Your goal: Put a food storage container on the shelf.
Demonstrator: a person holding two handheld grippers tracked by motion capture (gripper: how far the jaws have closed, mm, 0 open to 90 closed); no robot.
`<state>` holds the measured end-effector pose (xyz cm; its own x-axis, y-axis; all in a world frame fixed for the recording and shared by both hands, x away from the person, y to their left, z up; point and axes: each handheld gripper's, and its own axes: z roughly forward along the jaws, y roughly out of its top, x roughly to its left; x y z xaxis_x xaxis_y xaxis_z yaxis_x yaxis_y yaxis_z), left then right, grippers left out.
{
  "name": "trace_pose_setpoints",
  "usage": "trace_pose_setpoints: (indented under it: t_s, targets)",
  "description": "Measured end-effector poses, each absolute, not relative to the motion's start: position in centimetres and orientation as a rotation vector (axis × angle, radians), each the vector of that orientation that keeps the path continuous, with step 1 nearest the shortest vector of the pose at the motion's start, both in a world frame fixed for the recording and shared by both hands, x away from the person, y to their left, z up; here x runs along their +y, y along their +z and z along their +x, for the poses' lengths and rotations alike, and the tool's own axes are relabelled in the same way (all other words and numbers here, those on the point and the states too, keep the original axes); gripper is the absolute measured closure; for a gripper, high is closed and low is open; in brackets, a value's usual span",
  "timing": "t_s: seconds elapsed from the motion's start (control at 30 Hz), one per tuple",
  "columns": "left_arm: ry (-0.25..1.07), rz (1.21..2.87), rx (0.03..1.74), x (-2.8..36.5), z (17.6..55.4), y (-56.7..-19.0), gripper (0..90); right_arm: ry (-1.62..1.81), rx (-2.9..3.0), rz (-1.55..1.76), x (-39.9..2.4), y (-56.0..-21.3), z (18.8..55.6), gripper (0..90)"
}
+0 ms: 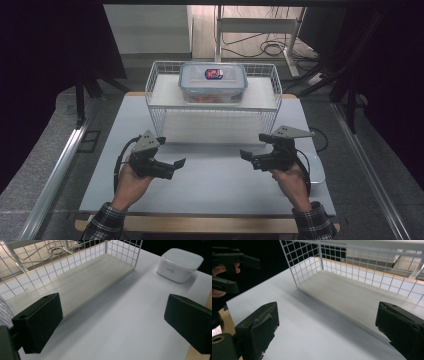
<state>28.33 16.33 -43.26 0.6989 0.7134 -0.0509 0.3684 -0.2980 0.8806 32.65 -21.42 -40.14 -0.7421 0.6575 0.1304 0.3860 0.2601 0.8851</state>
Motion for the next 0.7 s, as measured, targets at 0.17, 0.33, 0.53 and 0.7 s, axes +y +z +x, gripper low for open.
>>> trace_pose_setpoints:
  t_s: [0.17, 0.33, 0.53, 0.7]
  targets:
    - [0.438, 1.914, 0.862, 16.5, 27.5, -44.7, 1.7, 1.445, 2.266, 0.973, -21.6, -41.0, 31.7, 1.4]
    - [0.442, 1.927, 0.884, 16.5, 26.8, -46.1, 1.7, 1.415, 2.259, 0.988, -21.8, -42.0, 31.0, 0.5]
    - [0.491, 1.951, 0.892, 16.5, 25.7, -47.6, 1.7, 1.412, 2.269, 0.983, -21.9, -43.3, 30.0, 0.5]
    - [0.479, 1.952, 0.917, 16.9, 24.8, -48.9, 1.7, 1.412, 2.272, 0.989, -22.0, -44.6, 29.4, 0.8]
